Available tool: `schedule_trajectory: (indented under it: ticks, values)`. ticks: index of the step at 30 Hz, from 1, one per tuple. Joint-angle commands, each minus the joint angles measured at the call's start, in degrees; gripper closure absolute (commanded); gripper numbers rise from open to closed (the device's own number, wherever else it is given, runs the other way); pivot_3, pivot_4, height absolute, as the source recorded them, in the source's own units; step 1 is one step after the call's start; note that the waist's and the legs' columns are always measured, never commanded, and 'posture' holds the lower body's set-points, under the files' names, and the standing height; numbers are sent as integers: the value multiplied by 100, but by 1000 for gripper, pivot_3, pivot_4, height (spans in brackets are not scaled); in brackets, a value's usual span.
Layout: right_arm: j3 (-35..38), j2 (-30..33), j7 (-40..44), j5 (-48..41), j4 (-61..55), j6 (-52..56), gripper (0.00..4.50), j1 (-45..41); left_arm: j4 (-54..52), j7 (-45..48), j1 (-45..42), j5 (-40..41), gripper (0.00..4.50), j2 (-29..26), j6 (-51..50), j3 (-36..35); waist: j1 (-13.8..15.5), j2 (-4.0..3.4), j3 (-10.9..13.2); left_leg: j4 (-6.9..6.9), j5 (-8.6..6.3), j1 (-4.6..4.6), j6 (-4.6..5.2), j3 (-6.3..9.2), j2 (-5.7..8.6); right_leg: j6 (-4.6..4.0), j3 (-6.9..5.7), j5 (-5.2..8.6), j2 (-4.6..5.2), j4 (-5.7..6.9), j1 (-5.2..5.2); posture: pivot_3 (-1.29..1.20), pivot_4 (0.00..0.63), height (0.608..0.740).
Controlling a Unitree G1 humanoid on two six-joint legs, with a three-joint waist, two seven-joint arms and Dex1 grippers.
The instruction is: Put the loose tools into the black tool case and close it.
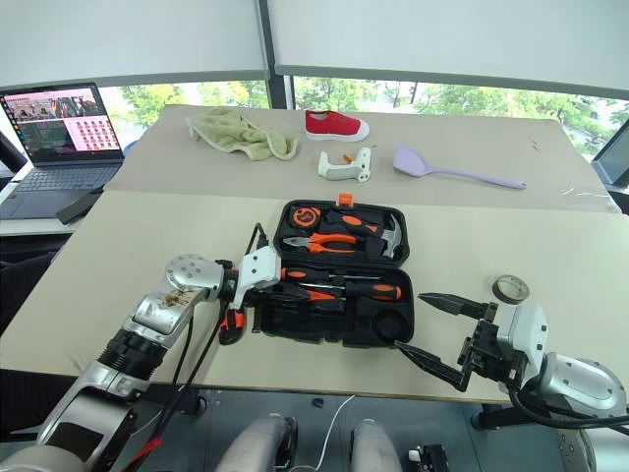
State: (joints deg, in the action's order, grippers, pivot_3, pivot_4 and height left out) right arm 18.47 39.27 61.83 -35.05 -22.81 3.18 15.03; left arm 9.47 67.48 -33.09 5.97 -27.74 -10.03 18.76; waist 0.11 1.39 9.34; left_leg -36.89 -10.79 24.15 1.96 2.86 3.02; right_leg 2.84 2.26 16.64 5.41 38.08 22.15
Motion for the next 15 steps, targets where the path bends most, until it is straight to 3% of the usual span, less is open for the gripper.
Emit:
schedule_trajectory:
  ticks: [1,8,11,15]
  values:
    - [62,-11,-40,-23,-169,-45,0,5,50,-212,131,-283,4456,-32,-78,137,2,-1,-1,0,0,-1,0,0,0,0,0,0,0,0,-1,0,150,740]
    - [62,0,-15,56,14,-151,0,-101,-706,-159,530,1008,4456,-46,-312,-936,-36,-3,-2,0,0,-3,0,-1,-3,0,3,0,-1,2,0,0,150,740]
    - [163,4,85,308,300,-528,0,-134,-1412,-52,1123,1918,3731,-400,-503,-1947,-83,-3,-2,2,0,-3,-1,-1,-8,-1,4,0,-1,2,4,0,150,740]
    - [211,-6,449,440,791,-1078,0,-85,-1549,-9,2084,2098,2231,-1184,-430,-3005,-98,-11,-6,9,-1,-10,-2,-2,-18,-3,8,-1,-1,1,3,0,150,740]
